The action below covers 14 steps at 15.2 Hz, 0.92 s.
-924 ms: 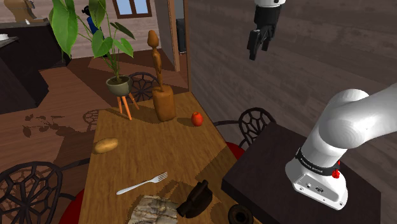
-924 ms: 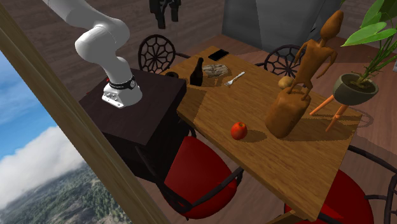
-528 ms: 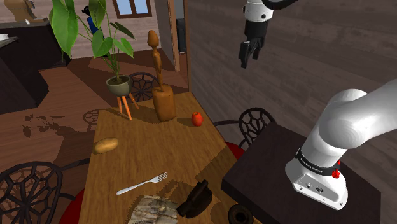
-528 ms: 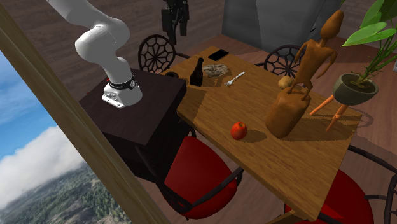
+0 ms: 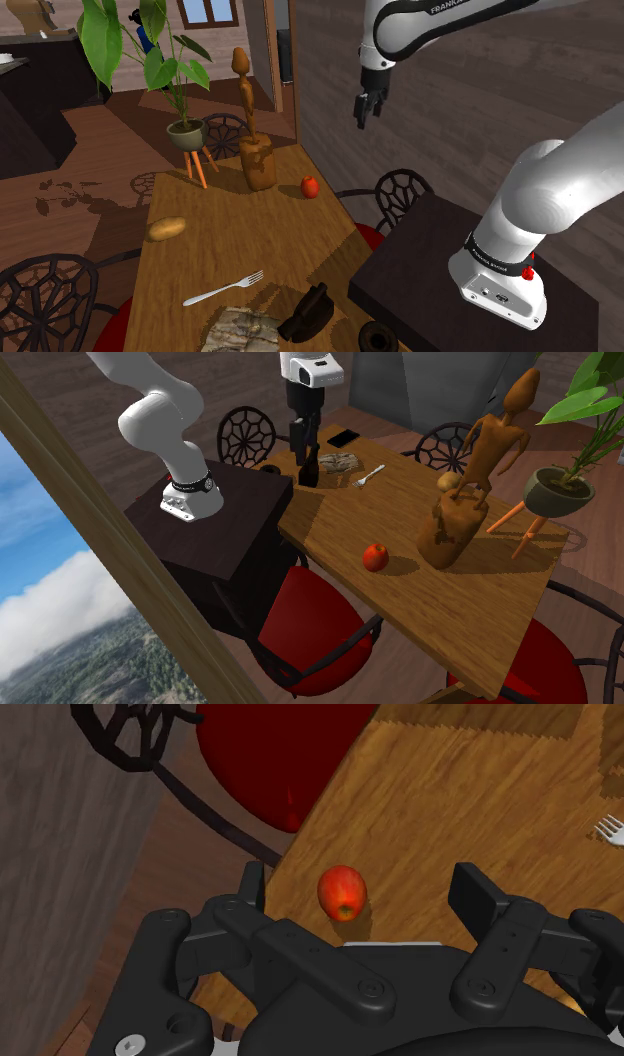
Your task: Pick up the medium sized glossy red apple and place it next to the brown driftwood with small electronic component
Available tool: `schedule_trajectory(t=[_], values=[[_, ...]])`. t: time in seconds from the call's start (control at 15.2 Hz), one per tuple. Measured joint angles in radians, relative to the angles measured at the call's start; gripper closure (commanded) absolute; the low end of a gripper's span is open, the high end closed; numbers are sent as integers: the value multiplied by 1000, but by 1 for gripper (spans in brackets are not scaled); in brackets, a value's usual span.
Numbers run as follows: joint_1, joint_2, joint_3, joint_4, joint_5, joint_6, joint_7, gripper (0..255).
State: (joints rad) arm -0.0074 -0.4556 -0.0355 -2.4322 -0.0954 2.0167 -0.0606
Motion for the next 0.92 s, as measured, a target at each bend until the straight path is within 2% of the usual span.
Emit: schedule_trajectory(t=[0.59, 0.92], values=[[17, 309, -31, 42, 47, 265, -78, 0], [22, 510, -35, 127, 94, 380, -136, 0]])
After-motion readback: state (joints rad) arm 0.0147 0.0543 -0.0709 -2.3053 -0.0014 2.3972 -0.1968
